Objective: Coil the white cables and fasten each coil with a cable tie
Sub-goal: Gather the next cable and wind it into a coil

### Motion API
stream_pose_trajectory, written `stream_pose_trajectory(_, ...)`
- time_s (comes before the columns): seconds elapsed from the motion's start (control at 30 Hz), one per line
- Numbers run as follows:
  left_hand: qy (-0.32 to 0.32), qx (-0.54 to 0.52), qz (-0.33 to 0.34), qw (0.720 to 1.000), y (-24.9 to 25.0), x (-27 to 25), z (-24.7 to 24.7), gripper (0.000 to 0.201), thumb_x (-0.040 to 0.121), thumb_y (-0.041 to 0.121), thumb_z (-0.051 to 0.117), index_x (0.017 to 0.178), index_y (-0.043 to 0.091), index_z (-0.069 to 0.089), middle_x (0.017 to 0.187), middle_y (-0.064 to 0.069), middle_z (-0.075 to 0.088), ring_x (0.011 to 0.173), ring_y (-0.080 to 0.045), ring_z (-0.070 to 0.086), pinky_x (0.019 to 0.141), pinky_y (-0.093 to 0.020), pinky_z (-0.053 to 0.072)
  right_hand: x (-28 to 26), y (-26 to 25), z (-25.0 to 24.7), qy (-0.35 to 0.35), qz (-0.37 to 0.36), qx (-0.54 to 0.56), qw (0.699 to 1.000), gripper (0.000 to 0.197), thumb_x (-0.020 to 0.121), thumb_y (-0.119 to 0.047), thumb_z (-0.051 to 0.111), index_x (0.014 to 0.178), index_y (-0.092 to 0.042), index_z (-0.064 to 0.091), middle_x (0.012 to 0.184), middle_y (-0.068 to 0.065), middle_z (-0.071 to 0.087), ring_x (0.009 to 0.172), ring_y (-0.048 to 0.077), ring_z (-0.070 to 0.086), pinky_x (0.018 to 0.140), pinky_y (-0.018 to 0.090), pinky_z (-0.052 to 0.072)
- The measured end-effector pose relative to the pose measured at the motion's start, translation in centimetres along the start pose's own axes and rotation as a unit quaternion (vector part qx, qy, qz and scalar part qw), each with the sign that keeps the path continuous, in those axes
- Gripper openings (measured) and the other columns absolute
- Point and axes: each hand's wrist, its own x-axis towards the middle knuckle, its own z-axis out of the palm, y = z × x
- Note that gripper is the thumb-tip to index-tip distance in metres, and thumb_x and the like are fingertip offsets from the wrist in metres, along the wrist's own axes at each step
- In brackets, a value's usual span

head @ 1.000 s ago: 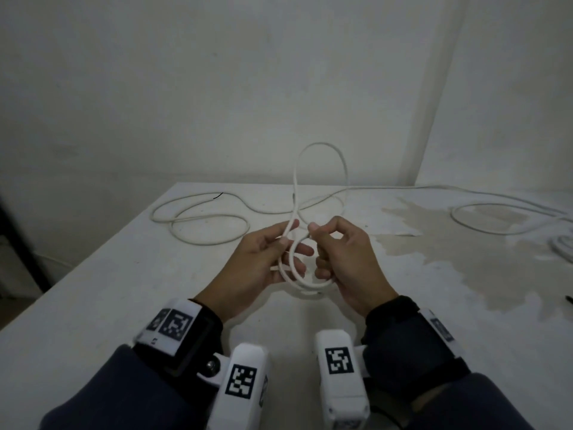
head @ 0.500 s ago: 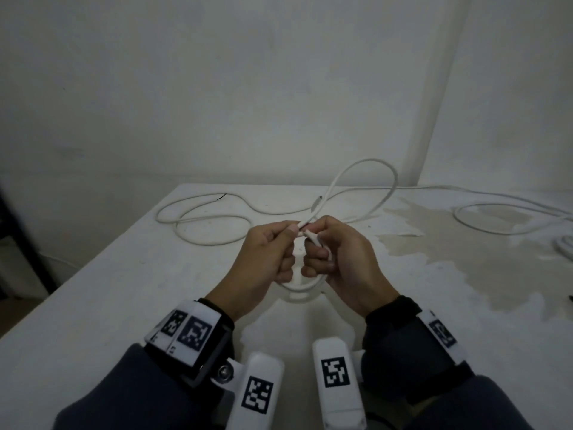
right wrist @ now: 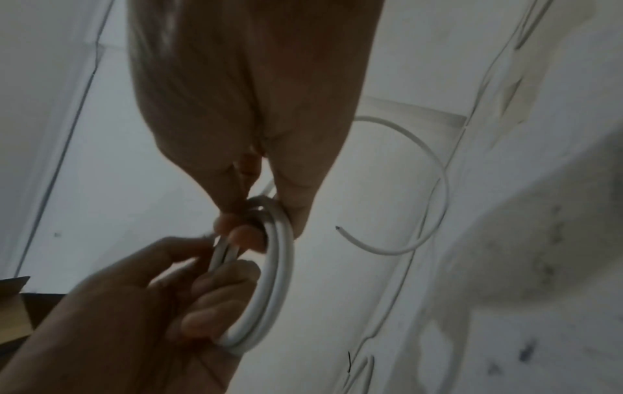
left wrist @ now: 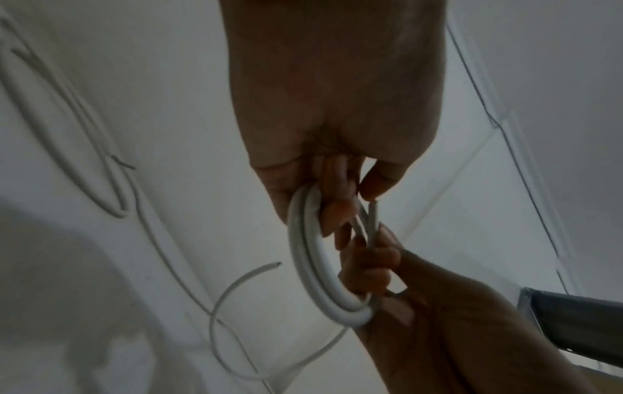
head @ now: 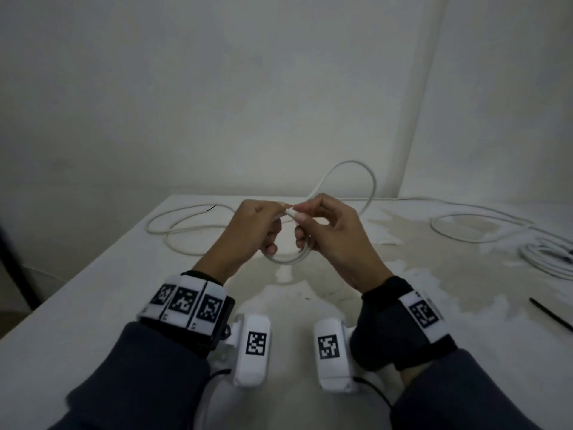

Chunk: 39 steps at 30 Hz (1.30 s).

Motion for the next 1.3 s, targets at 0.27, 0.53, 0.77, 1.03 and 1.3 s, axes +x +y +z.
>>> stream_pose_trajectory(0.27,-0.004,0.173,0.147,0.974,0.6,1.8,1.4,0.025,0.097,0.018,0.051,0.084,0.009,0.071,0.049,0.012,0.045,0.042,-0.001,0.039,0.047,-0.017,0.035,0.4,-0.5,-1.8,0.051,-0.088,-0.094,0.99,0.043,0.09,-0.015,0.065,0.129,-0.027,0.052,0.081,0.014,0.056,0.069,0.025,0.069,0.072,0.037,0.058)
stream_pose_trajectory(0.53,-0.001,0.358,0.236,0.903,-0.2,2.1,2.0,0.019,0.095,0.029,0.055,0.088,0.02,0.071,0.056,0.019,0.051,0.057,0.01,0.051,0.054,-0.007,0.032,0.3,0.2,-4.9,0.092,-0.193,-0.481,0.85,0.036,0.081,-0.056,0.057,0.091,-0.022,0.067,0.111,0.002,0.053,0.107,0.011,0.044,0.099,0.041,0.034)
stream_pose_trajectory(0.77,0.056,0.126,0.179,0.974,-1.9,1.5,3.1,0.017,0.086,0.029,0.059,0.082,0.013,0.062,0.074,0.003,0.063,0.072,-0.012,0.06,0.07,-0.029,0.048,-0.3,-0.3,-4.4,-0.029,0.047,-0.176,0.983,0.022,0.091,-0.03,0.062,0.08,-0.013,0.053,0.084,0.01,0.075,0.079,0.021,0.072,0.066,0.028,0.054)
stream_pose_trajectory(1.03,0.127,-0.043,0.075,0.988,-3.0,0.9,4.8,0.014,0.097,0.015,0.051,0.087,0.006,0.052,0.068,-0.004,0.05,0.047,-0.001,0.047,0.042,-0.015,0.039,-1.0,0.6,-2.8,-0.095,0.152,0.054,0.982,0.021,0.099,-0.015,0.046,0.097,-0.003,0.062,0.067,0.006,0.064,0.068,0.016,0.063,0.077,0.029,0.052)
stream_pose_trajectory(1.3,0.105,-0.072,0.028,0.991,-3.2,1.4,5.2,0.021,0.099,0.032,0.045,0.105,0.013,0.053,0.08,0.001,0.056,0.062,-0.003,0.052,0.061,-0.019,0.047,-0.4,0.9,-2.2,0.01,0.119,0.162,0.98,0.025,0.1,-0.011,0.043,0.085,-0.005,0.062,0.048,-0.005,0.04,0.047,0.008,0.043,0.058,0.021,0.041)
